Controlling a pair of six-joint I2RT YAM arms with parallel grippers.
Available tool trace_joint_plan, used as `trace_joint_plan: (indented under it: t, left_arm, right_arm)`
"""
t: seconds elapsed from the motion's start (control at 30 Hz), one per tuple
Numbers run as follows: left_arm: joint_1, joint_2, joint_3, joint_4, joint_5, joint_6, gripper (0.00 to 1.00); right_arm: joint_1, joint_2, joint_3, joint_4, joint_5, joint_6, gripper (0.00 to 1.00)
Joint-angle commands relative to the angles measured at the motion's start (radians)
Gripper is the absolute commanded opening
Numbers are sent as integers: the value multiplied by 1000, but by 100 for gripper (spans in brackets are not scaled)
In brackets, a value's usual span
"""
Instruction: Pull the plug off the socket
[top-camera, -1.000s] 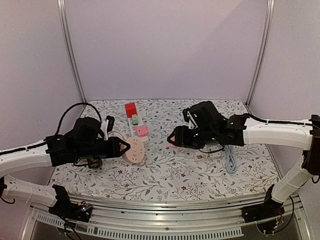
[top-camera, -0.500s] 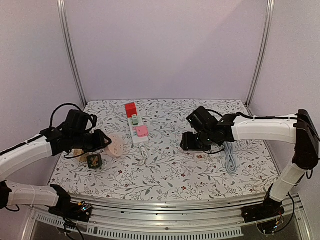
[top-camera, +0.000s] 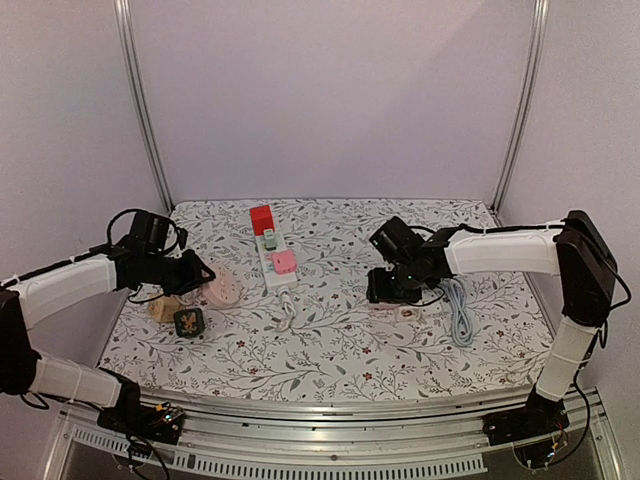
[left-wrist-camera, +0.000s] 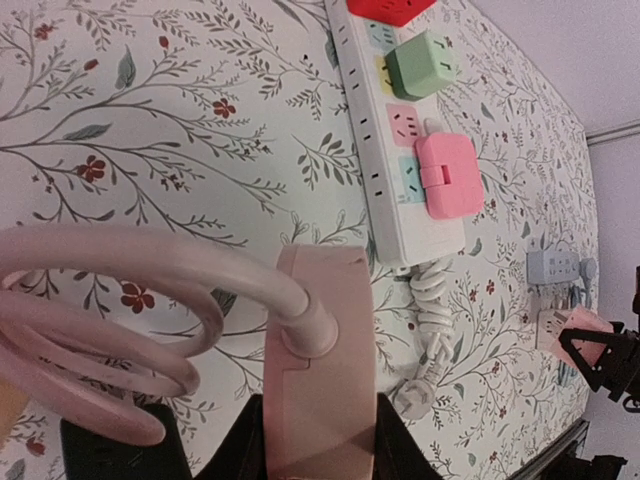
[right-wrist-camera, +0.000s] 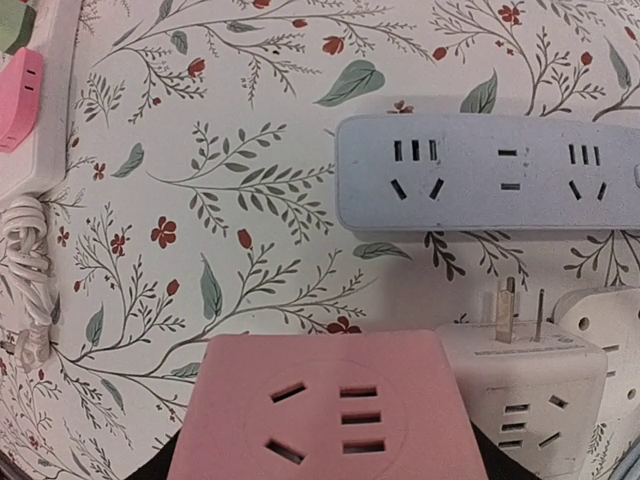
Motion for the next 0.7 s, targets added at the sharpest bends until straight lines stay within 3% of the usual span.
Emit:
trace_joint_plan:
  t: [0.0, 0.13, 0.47, 0.67]
  left_arm:
    - [53, 55, 55, 94, 75, 38, 0]
    - [81, 113, 67, 97, 96, 51, 0]
    - [101, 219, 83, 96, 96, 92, 12]
    - [104, 263, 97, 91, 87, 97, 18]
  right_arm:
    - [-7, 37, 42, -21, -2, -10, 33]
    - [-6, 67, 66, -42, -8, -15, 35]
    - [-6, 100, 96, -75, 1, -36, 44]
    - [-6, 108, 101, -83, 4, -46, 58]
